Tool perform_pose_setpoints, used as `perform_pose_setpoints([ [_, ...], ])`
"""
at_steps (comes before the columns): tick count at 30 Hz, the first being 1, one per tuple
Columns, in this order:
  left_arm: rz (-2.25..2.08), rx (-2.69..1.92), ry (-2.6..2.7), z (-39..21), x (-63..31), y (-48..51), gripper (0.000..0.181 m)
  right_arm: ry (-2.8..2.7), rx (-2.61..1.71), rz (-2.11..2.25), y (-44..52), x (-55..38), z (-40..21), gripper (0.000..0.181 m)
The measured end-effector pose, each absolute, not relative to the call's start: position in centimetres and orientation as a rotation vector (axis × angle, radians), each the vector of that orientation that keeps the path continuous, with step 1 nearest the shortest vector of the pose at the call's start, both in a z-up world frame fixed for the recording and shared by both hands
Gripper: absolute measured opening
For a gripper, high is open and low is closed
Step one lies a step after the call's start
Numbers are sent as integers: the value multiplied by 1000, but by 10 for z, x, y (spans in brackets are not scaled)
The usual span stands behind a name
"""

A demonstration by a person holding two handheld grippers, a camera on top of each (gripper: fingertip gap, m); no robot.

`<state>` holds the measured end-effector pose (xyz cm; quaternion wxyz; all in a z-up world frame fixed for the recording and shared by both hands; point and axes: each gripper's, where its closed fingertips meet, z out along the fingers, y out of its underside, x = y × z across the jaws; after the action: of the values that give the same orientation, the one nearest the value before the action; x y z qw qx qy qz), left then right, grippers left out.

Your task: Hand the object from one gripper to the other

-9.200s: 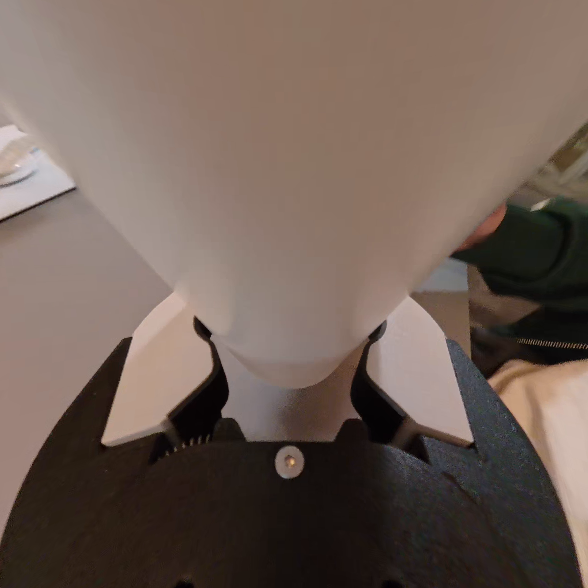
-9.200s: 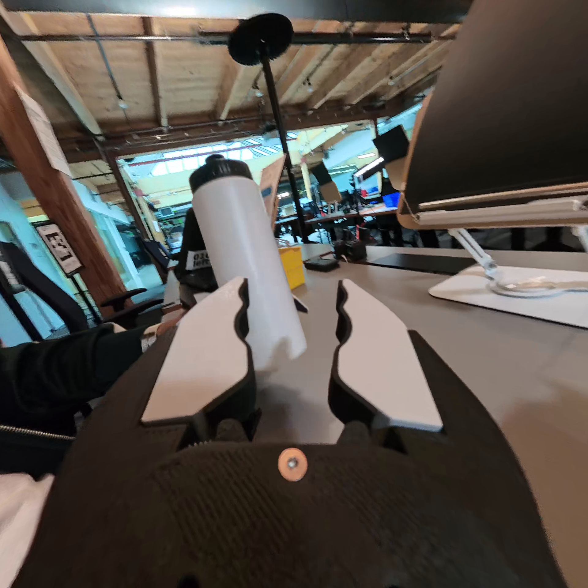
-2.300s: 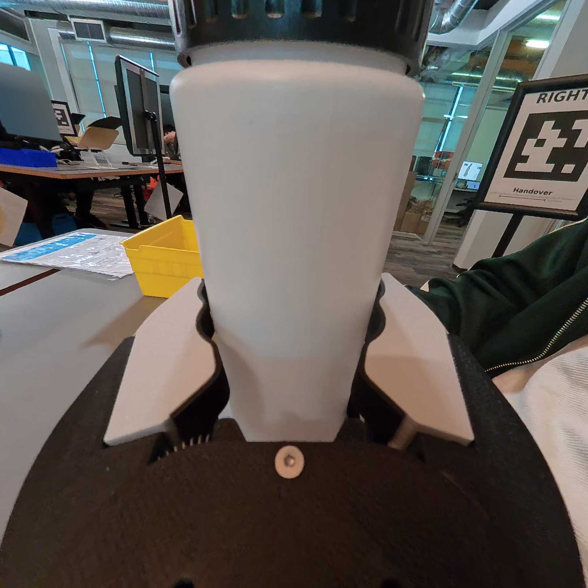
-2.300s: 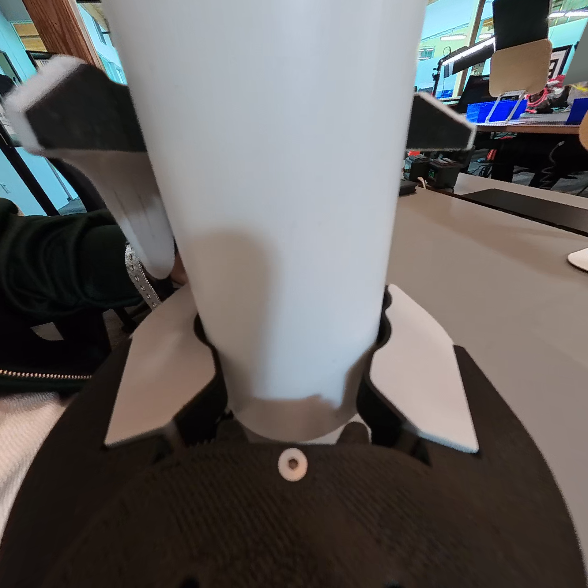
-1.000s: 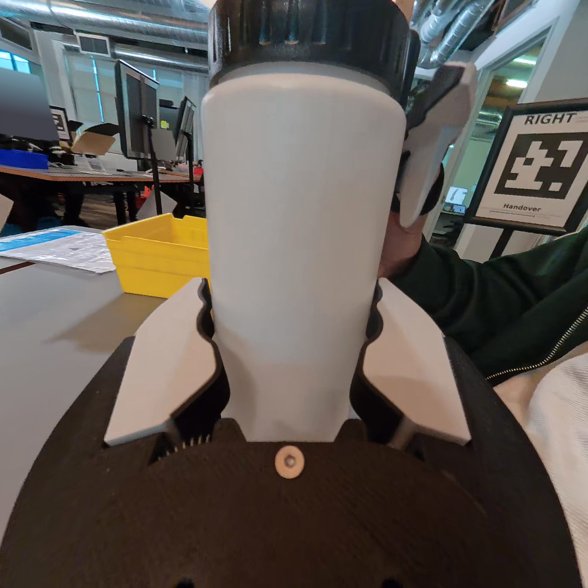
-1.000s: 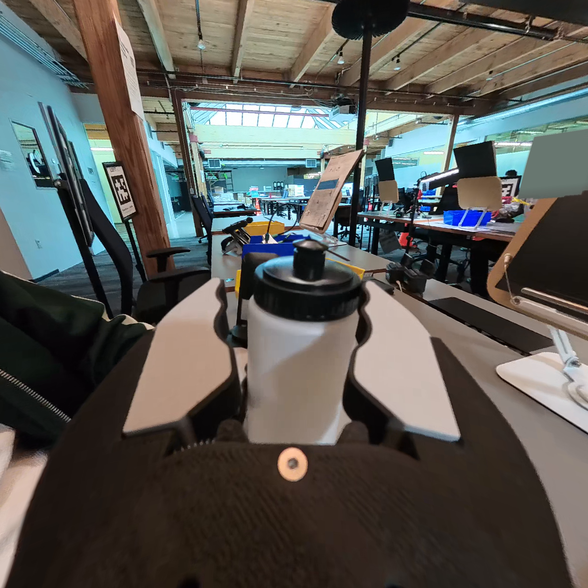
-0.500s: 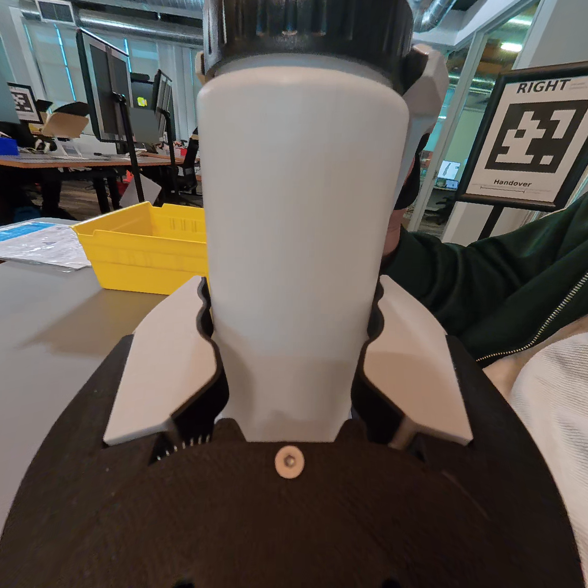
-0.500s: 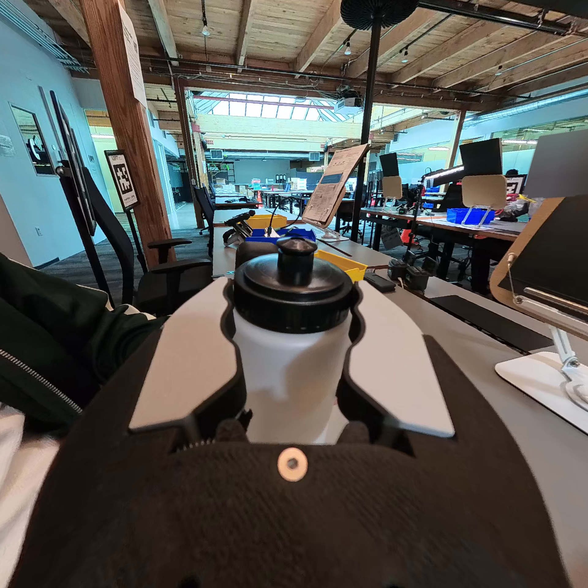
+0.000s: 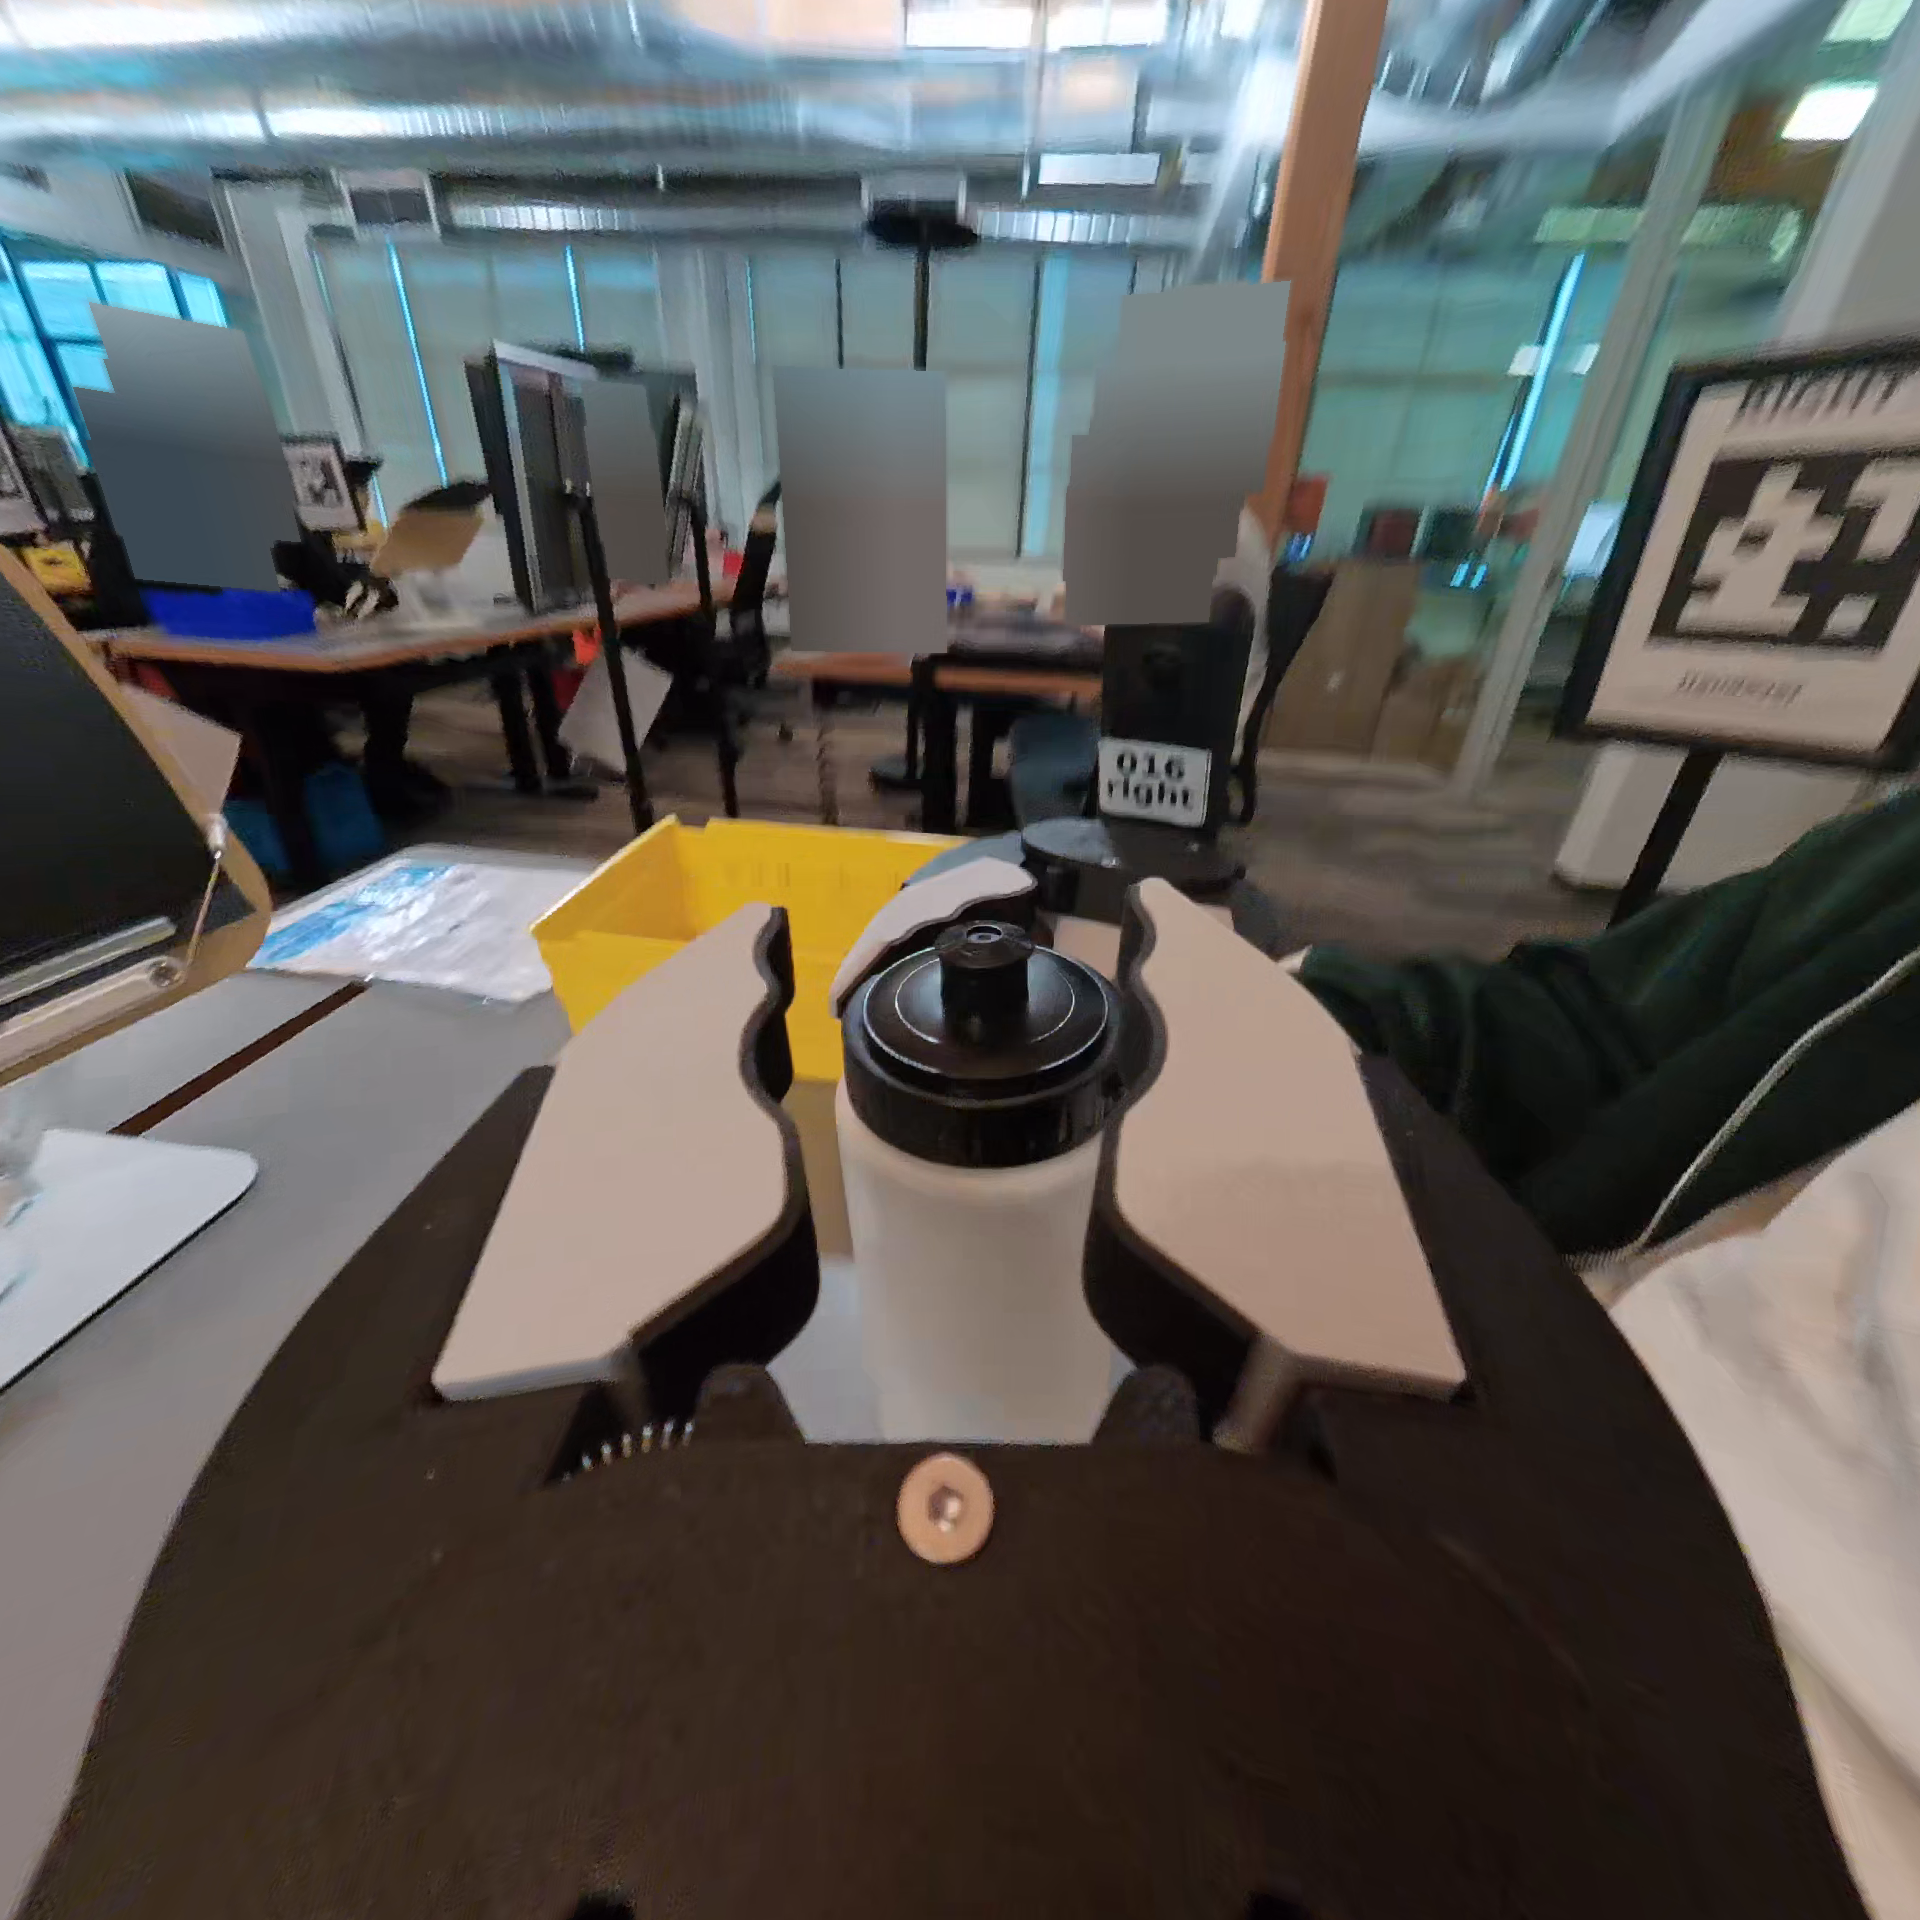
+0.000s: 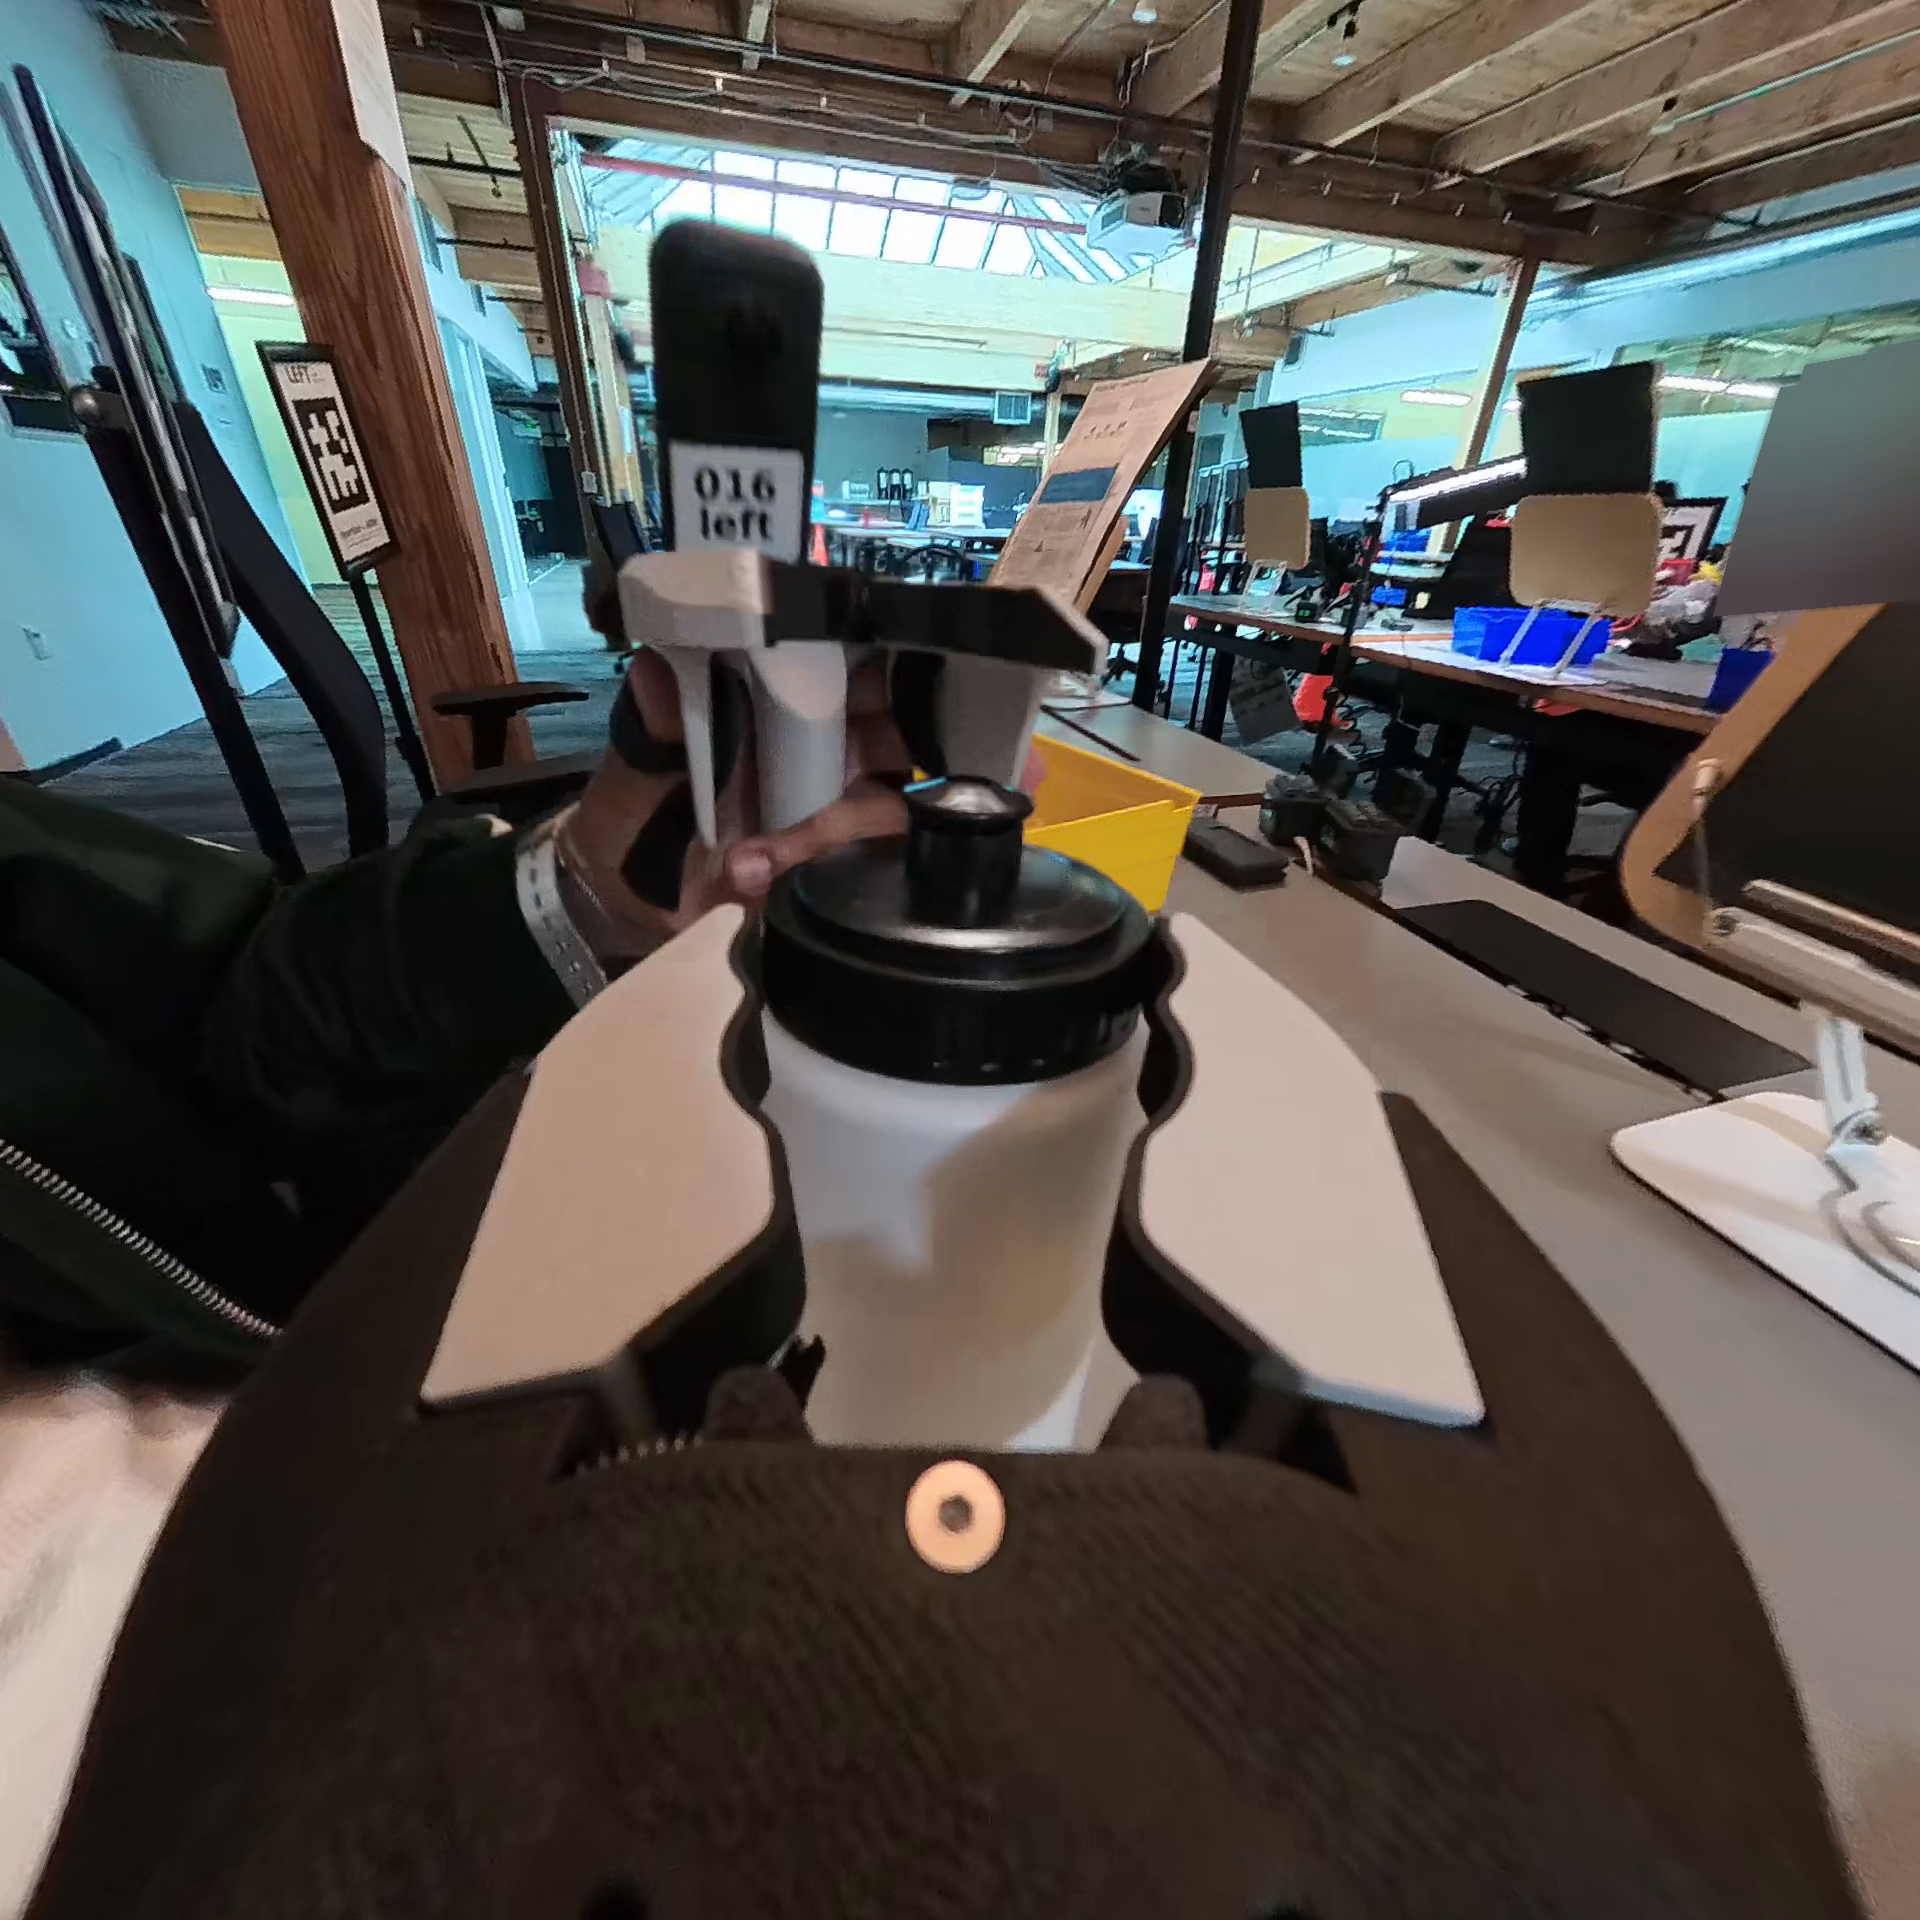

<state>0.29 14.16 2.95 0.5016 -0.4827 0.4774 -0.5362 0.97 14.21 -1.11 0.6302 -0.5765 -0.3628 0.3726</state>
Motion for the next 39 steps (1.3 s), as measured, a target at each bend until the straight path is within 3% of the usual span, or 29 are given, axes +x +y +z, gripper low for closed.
perform_pose_setpoints([
  [8,-1136,-1275,1361,-3,19,130,40,-853,-1327,894,133,-8,-19,71],
  [10,-1196,-1277,1358,-1,20,126,23,-844,-1326,893,135,-6,-19,71],
  [20,-1190,-1292,1324,4,19,128,23,-820,-1277,921,135,-4,-11,72],
  [21,-1161,-1293,1318,5,17,130,23,-795,-1263,937,137,-4,-7,91],
  [22,-1123,-1299,1313,5,15,134,23,-746,-1240,951,141,-1,-1,123],
  [23,-1090,-1309,1312,6,13,137,23,-705,-1224,957,145,3,4,141],
  [24,-1064,-1317,1309,7,9,140,23,-681,-1215,948,149,9,6,147],
  [32,-1021,-1344,1228,25,-15,157,23,-709,-1355,858,169,2,-53,146],
  [39,-1093,-1346,1223,27,-13,151,23,-774,-1418,852,157,-37,-96,126],
])
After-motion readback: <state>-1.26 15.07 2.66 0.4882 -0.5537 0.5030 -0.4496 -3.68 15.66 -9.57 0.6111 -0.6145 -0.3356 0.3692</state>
